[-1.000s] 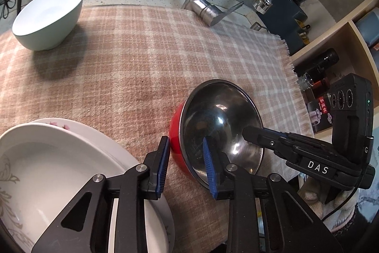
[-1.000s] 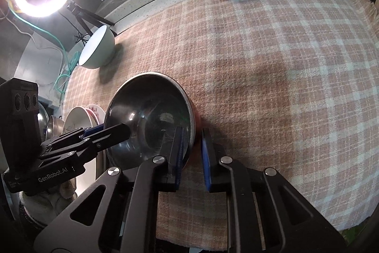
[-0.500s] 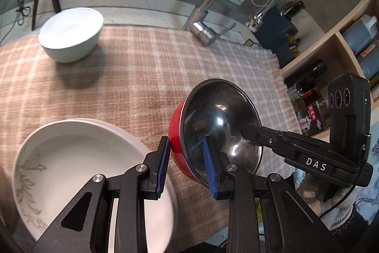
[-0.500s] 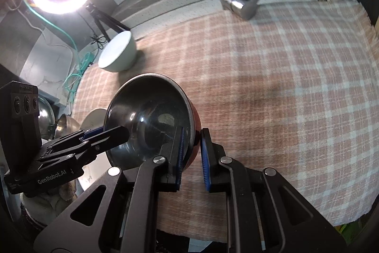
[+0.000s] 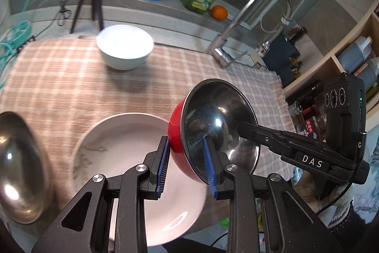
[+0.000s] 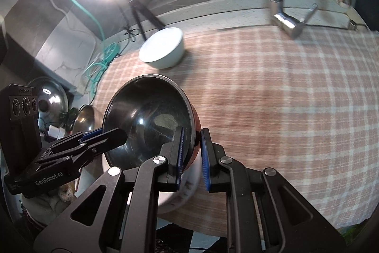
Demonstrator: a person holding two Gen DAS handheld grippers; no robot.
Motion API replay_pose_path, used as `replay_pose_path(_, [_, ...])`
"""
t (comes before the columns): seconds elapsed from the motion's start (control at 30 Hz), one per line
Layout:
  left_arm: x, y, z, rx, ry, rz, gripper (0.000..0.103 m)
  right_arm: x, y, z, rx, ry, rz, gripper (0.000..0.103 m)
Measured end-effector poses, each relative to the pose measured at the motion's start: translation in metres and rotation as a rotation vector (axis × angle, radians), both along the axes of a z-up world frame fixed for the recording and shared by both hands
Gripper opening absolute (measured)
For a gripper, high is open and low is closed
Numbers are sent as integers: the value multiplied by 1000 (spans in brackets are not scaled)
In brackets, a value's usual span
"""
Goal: Organize plates and bowls
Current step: 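Lift the red-bottomed bowl and carry it over the large steel bowl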
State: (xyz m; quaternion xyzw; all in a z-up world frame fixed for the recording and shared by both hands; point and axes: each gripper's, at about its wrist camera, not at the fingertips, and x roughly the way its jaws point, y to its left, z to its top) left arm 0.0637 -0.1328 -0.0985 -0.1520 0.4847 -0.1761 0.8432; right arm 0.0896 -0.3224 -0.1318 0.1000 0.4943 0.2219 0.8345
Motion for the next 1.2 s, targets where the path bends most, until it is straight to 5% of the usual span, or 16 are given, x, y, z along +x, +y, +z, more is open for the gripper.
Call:
replay_pose_path(0.63, [-46,113,10,-15,-14,216,26,-2,137,14,-11,-32,216,14])
replay_pose_path(1.2, [-78,192,-7,-23,31,375,26,-5,241,-10,-66,0,387,14])
